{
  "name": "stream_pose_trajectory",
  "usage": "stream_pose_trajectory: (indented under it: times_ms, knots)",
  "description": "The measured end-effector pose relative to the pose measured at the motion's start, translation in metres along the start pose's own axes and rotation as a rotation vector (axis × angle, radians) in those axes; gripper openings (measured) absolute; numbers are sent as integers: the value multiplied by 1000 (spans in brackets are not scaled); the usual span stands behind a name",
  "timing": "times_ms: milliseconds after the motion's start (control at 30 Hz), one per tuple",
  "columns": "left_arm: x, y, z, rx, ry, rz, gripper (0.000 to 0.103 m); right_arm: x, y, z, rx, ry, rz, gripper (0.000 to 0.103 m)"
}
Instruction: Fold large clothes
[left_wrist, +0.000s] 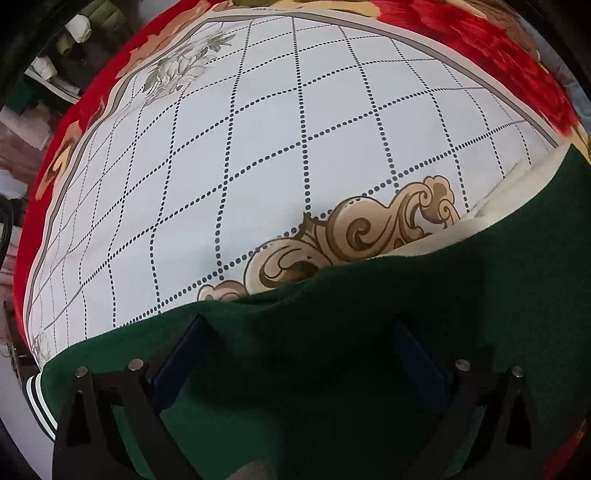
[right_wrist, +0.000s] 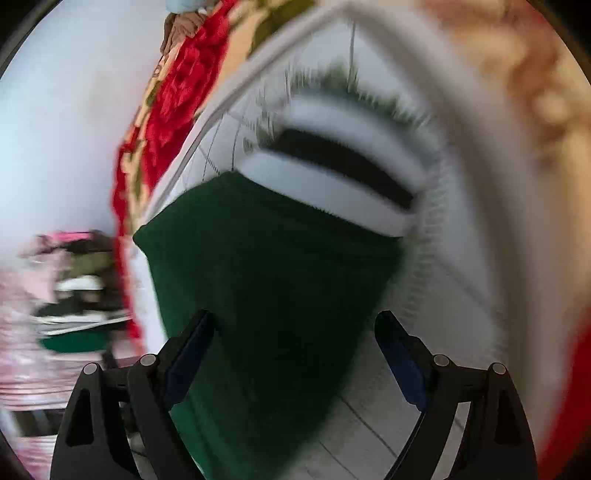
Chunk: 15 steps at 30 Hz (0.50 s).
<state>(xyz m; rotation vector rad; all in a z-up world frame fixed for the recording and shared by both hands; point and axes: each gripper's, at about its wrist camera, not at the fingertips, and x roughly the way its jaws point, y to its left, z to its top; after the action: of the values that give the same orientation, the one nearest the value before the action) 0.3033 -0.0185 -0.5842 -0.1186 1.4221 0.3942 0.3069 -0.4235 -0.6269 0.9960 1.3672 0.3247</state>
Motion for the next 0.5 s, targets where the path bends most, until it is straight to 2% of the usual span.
stream_pose_trajectory:
  times_ms: [100, 133, 167, 233, 300, 400, 500]
  knots:
    - [-1, -3, 3, 21, -1, 12, 103, 17, 15, 10, -56, -48, 31, 89]
    - [-2, -6, 4, 37, -12, 29, 103, 23, 21, 12, -47, -43, 52, 56]
    - [-3, -9, 6, 54, -24, 50, 103, 29, 24, 13, -39, -26, 68, 31]
    - [-4, -17, 10, 91, -37, 71, 103, 28, 38, 9, -44, -55, 82, 26]
    - [-6, -24, 15, 109, -45, 62, 103, 8, 52, -2, -9, -111, 124, 23]
    - [-11, -39, 18, 146, -47, -19, 103, -42, 75, -29, -31, -211, 142, 18]
    - [-12, -70, 17, 227, -61, -47, 103, -56, 58, -45, 11, -242, 118, 18]
